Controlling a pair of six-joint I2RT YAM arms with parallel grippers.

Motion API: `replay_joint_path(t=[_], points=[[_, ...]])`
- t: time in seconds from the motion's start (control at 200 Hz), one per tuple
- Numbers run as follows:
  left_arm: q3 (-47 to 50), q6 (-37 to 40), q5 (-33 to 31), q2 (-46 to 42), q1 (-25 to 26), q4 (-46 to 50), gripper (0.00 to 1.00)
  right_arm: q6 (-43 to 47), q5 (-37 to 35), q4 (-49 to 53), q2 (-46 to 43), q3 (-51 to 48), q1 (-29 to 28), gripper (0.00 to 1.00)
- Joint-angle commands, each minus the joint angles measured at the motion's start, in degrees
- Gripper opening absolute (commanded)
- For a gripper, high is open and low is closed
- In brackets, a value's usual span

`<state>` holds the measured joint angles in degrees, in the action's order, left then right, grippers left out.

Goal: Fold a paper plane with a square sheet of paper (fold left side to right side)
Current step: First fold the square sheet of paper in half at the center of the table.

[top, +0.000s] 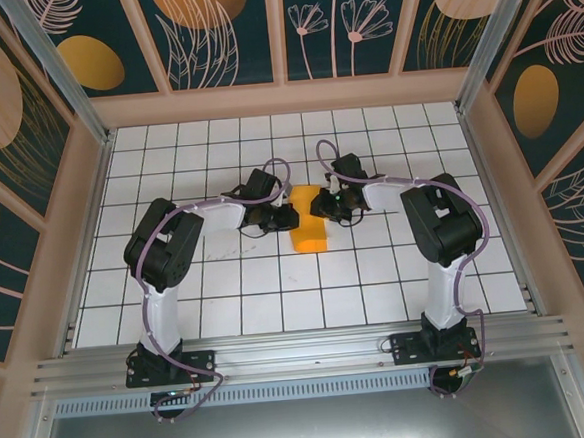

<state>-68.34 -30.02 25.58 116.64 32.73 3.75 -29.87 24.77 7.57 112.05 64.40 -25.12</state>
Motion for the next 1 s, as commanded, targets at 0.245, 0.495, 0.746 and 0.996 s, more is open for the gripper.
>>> replay_joint_path(t=[0.245, 0.495, 0.746, 0.996], points=[[8.4, 1.0, -0.3, -9.6, -3.8, -2.1, 0.13, 1.7, -4.8, 6.2, 3.5, -1.0, -0.5, 0.25], [3.2, -0.4, 7.6, -6.4, -2.3, -7.0, 0.13, 1.6, -4.5, 5.9, 3.4, -0.8, -0.8, 0.25], [-1.9, -0.3, 7.5, 1.3, -0.8, -7.0, 0.13, 1.6, -4.3, 5.9, 3.4, -0.5, -1.2, 0.25], [-0.8, -0.2, 5.9, 3.1, -0.6, -6.3, 0.13, 1.9, -3.6, 5.5, 3.3, -0.3, -1.2, 0.25]])
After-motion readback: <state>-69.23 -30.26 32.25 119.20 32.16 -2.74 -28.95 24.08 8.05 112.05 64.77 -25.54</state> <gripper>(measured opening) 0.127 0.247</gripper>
